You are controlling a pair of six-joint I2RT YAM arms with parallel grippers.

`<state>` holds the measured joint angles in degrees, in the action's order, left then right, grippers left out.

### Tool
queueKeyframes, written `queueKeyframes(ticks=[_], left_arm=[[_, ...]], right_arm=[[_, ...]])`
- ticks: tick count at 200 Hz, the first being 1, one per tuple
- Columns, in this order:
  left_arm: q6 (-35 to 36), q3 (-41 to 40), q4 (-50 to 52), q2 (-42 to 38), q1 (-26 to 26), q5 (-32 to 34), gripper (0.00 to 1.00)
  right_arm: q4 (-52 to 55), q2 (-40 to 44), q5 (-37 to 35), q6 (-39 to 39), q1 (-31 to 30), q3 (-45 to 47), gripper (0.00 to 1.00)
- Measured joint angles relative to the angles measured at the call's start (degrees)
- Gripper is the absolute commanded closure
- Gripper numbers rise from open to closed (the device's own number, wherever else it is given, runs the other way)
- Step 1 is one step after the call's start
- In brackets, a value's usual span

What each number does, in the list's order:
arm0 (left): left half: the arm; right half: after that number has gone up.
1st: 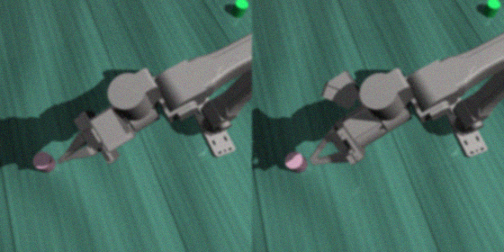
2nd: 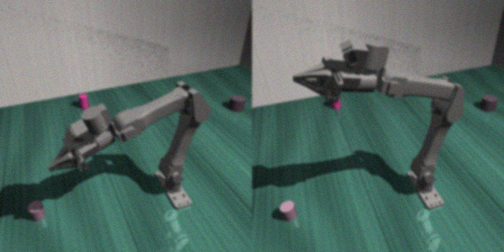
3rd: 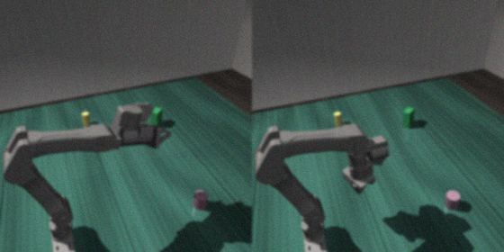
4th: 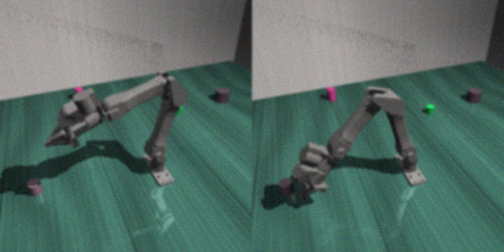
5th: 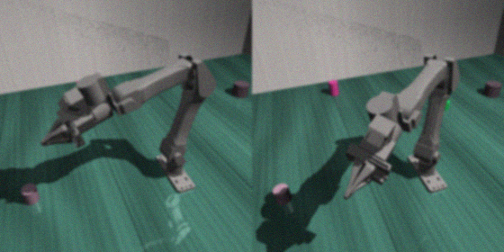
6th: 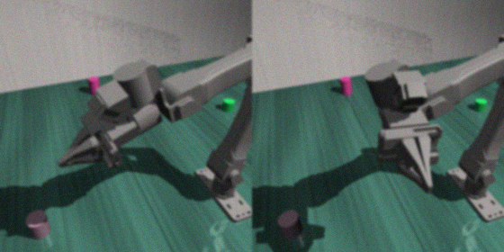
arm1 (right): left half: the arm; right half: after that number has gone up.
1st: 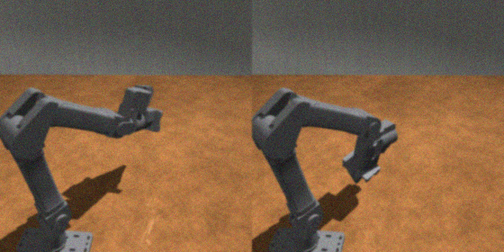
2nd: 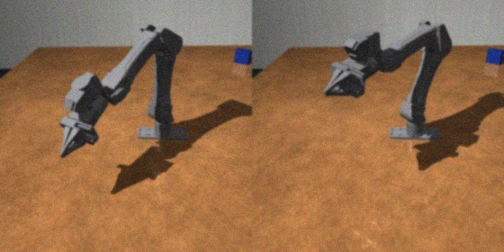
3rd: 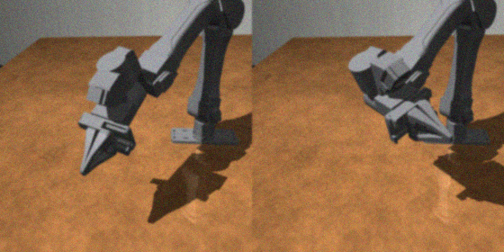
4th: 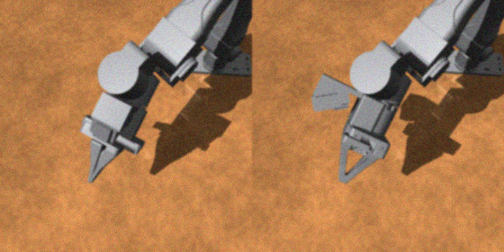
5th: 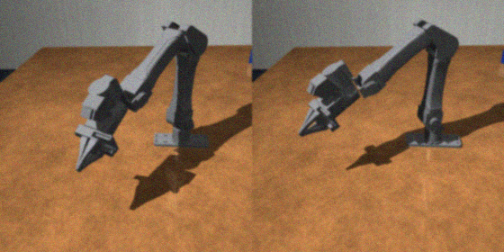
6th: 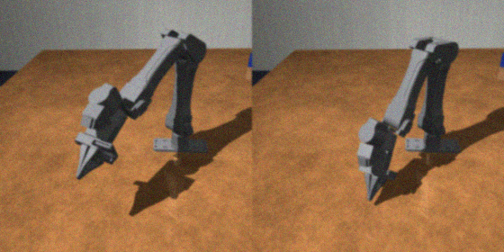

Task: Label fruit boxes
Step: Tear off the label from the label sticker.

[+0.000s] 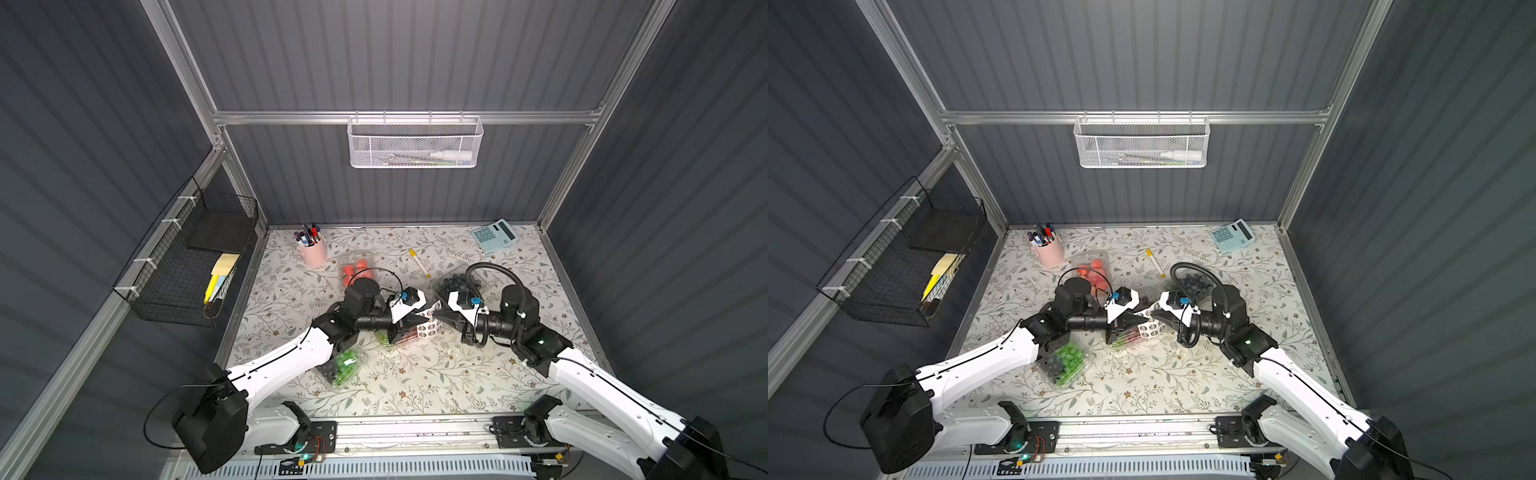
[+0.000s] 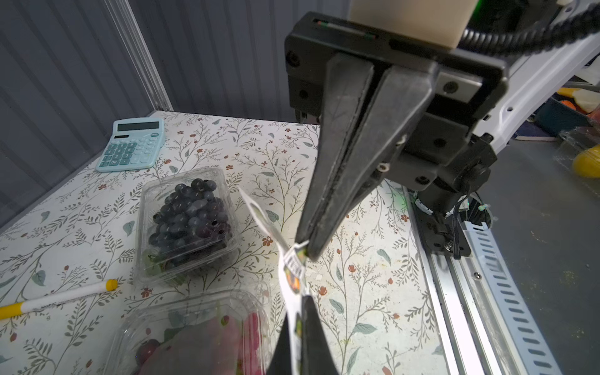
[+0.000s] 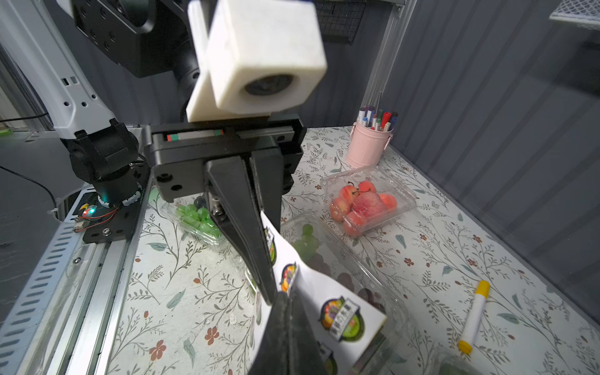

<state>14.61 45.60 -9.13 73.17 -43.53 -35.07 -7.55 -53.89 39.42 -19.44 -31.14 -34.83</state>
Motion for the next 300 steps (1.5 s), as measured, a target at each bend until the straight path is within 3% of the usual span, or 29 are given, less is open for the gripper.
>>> queueKeyframes(ticks=[81,102,180,210,239,300], left_arm=[[-1.8,0.0,0.0,0.5,0.0,1.7,1.0],[-1.8,0.0,0.0,0.5,0.0,1.7,1.0],[-1.8,0.0,0.0,0.5,0.0,1.0,1.0],[-1.8,0.0,0.0,0.5,0.0,0.7,1.0],[-1.8,0.0,0.0,0.5,0.0,0.6,1.0],[-2.3,0.0,0.0,0.6,0.0,1.6,1.0]], right_arm=[[-0.2,0.3,-0.8,-1.3,-0.2,0.4,1.0],[-0.2,0.3,-1.8,-0.8,-0.2,0.4,0.91],[-0.1,-0.2,-1.5,-0.1,-0.2,0.4,0.82],[-0.1,-1.0,-1.0,-0.1,-0.2,0.4,0.84],[0.2,-1.4,-0.8,-0.5,-0.2,0.4,1.0],[0.4,-1.4,-0.6,-1.0,-0.2,0.4,1.0]])
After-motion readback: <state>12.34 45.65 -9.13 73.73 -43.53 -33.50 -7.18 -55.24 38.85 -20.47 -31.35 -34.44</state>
